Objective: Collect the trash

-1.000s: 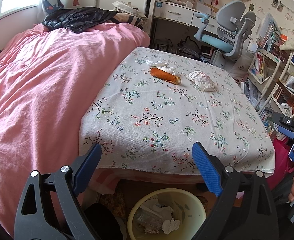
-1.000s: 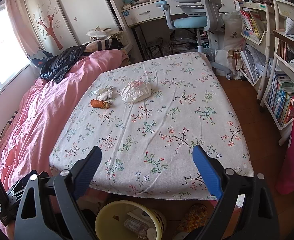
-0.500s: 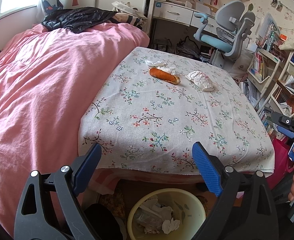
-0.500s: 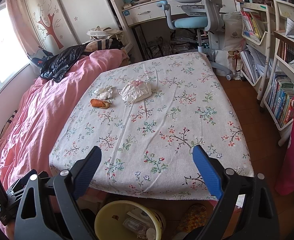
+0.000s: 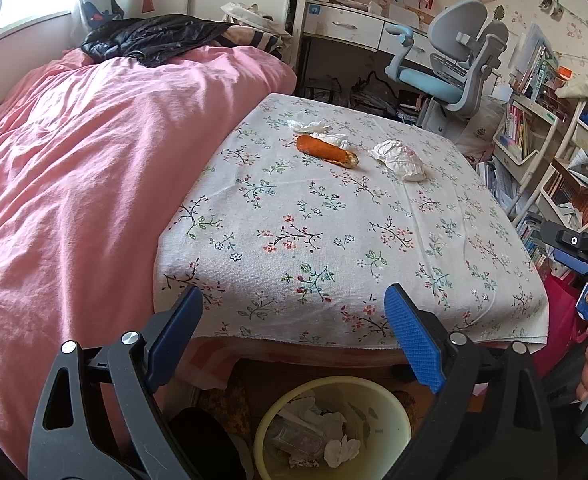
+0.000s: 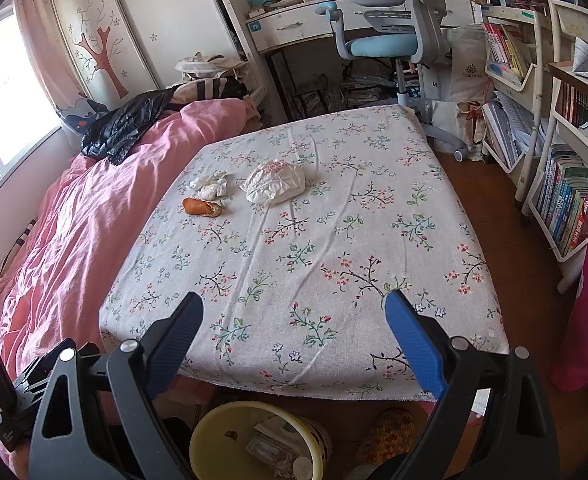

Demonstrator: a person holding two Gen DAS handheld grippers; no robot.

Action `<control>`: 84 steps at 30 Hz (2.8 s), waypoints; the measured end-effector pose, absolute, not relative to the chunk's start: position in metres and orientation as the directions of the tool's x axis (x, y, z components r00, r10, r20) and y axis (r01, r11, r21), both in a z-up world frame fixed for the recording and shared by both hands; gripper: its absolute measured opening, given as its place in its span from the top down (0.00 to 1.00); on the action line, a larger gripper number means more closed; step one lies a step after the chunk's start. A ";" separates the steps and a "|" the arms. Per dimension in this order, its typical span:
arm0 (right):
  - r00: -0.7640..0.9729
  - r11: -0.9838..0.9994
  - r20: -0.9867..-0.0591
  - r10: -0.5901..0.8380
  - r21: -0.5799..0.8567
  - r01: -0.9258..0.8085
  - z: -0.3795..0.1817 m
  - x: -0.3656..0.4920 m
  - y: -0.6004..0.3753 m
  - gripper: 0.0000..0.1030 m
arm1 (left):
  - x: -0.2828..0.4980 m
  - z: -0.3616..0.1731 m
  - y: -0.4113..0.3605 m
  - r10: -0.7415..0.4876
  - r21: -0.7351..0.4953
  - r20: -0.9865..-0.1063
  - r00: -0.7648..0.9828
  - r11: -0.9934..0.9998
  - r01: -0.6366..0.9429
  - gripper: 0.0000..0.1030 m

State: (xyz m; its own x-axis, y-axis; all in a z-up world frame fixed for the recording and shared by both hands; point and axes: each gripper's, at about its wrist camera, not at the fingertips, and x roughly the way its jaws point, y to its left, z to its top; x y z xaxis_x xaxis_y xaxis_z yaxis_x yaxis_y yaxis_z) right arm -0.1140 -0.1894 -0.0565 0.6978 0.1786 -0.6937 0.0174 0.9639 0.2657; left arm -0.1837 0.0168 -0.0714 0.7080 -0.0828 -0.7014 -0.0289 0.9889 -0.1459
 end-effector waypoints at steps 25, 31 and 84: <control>0.688 0.956 -0.685 0.240 0.289 -0.046 -0.058 -0.068 -0.165 0.13 | -0.104 -0.052 0.069 -0.091 -0.249 -0.695 0.713 0.961 -0.121 0.14; 0.667 0.971 -0.714 0.212 0.232 -0.060 -0.071 -0.010 -0.147 0.13 | -0.052 -0.055 0.053 -0.135 -0.257 -0.696 0.705 0.964 -0.069 0.14; 0.591 0.919 -0.704 0.393 0.296 -0.259 -0.065 -0.013 -0.142 0.85 | -0.001 -0.071 0.027 -0.373 -0.388 -0.692 0.618 0.914 0.117 0.90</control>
State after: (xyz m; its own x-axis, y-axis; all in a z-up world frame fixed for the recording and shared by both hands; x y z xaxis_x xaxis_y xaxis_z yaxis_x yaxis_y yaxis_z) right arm -0.0130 -0.1416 -0.0647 0.5912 0.3935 -0.7040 -0.2592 0.9193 0.2961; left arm -0.0007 0.0274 -0.0710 0.6176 -0.3730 -0.6925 0.1171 0.9142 -0.3880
